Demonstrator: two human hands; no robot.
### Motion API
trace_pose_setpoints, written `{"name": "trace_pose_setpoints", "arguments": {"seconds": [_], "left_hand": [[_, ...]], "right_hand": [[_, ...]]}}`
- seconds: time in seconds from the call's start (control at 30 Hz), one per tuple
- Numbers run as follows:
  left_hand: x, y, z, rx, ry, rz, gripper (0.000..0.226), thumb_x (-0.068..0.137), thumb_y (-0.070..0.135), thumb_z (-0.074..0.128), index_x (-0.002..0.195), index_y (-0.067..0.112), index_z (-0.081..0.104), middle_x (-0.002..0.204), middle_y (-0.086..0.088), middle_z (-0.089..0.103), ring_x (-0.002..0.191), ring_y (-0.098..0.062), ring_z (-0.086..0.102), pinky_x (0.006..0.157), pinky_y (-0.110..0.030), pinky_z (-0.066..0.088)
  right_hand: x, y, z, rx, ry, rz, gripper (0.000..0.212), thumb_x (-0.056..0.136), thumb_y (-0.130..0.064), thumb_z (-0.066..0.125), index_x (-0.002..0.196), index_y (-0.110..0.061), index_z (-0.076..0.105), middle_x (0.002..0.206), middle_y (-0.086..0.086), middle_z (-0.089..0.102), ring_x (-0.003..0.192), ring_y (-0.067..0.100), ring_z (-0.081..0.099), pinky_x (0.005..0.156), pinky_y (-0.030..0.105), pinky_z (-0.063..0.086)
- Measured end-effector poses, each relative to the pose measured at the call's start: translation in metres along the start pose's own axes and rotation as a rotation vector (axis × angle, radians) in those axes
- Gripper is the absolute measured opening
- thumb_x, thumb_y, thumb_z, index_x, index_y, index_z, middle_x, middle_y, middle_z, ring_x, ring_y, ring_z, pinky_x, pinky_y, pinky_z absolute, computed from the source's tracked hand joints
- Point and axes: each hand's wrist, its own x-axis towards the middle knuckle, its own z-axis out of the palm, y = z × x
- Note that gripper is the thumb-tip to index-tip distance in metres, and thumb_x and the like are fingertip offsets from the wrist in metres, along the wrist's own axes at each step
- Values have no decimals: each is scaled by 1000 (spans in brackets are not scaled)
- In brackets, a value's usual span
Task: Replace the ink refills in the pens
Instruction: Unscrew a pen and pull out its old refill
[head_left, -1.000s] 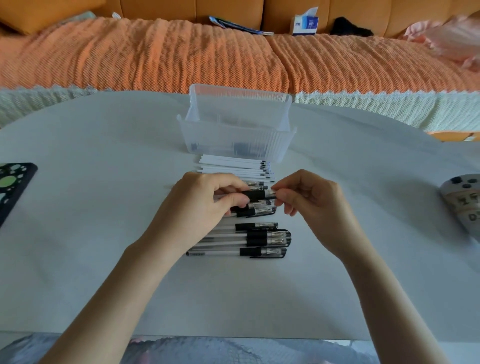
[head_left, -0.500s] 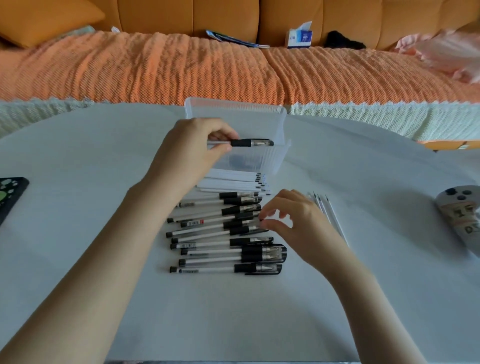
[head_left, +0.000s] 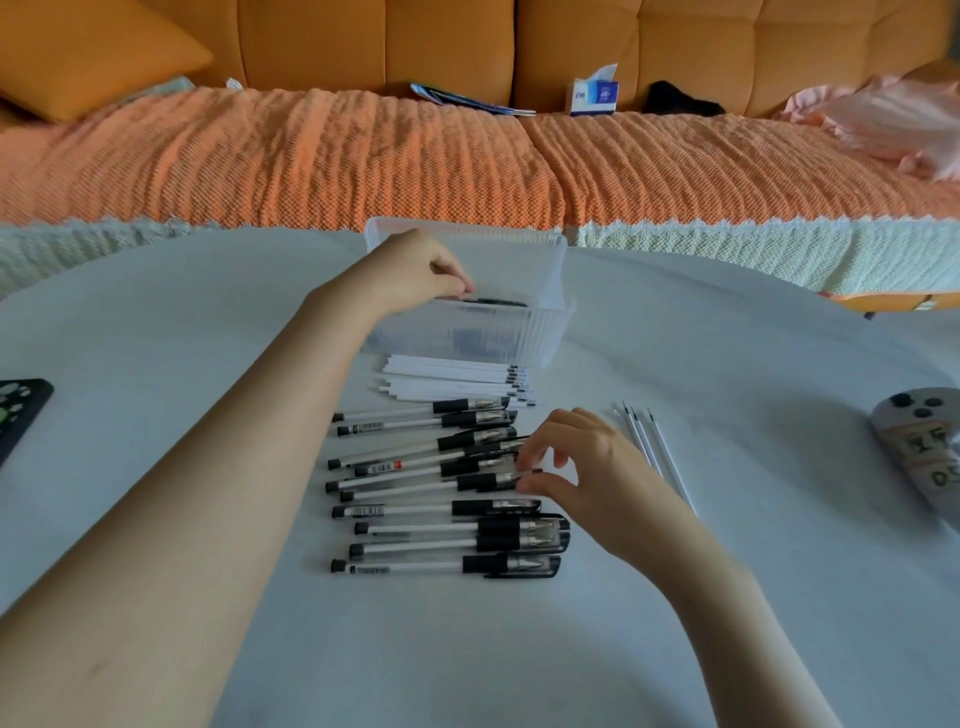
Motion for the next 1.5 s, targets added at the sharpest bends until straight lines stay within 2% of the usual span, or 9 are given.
{"name": "trace_pose_setpoints", "arguments": {"seconds": [0.17,0.23,0.3,0.4,0.53,0.63,0.9,1.13,1.5], "left_hand": [[-19,9,-4,21,125,40,19,93,20,55,104,19,71,104,6,66,85,4,52,74,-12,36],[-37,19,-4,8,217,95,18,93,21,54,100,23,70,97,11,64,77,8,55,72,-10,42],[-62,31,2,-5,268,155,17,93,23,54,99,26,70,100,12,67,84,-9,64,82,-25,50],[-107,49,24,35,195,216,19,92,28,55,103,24,69,105,12,67,93,-4,61,84,-13,44],[-140,54,52,124,141,147,29,89,44,54,111,28,63,108,16,64,100,-3,54,85,-24,43],[-149,46,63,62,117,82,24,89,42,55,106,28,62,100,12,67,91,-8,60,79,-31,47],[-153,35,70,-114,182,59,16,86,38,61,92,25,69,72,11,68,70,-10,64,69,-35,51],[-157,33,69,-41,160,21,28,86,53,51,95,35,69,72,4,67,73,-13,61,65,-30,47],[-156,35,67,-79,57,-11,25,87,54,48,94,39,67,78,10,67,79,-7,62,76,-36,52]], "right_hand": [[-1,-3,-5,61,12,83,6,84,-28,66,87,-27,62,84,-13,59,81,3,53,76,25,44],[-2,-6,-9,114,43,104,6,84,-27,67,87,-28,61,78,-15,59,74,0,53,69,17,42],[-2,-7,-12,188,96,112,8,82,-23,69,84,-26,62,73,-15,60,69,-5,52,66,10,39],[-2,-11,-18,302,156,130,10,80,-16,71,79,-22,63,68,-12,61,65,-3,53,64,8,38],[-2,-10,-21,396,213,121,12,79,-15,72,79,-23,63,67,-7,65,64,8,59,67,22,47],[-3,-9,-20,423,195,116,13,79,-13,71,79,-24,64,67,-7,66,64,10,60,69,32,50],[-5,-13,-19,442,152,84,13,80,-11,70,83,-24,66,69,-13,66,64,4,59,68,17,48],[-5,-17,-19,389,102,61,18,82,-11,66,83,-28,71,72,-15,68,70,4,62,70,13,46],[-10,-21,-22,374,109,51,30,82,-9,66,76,-38,67,69,-20,67,68,2,60,68,9,44]]}}
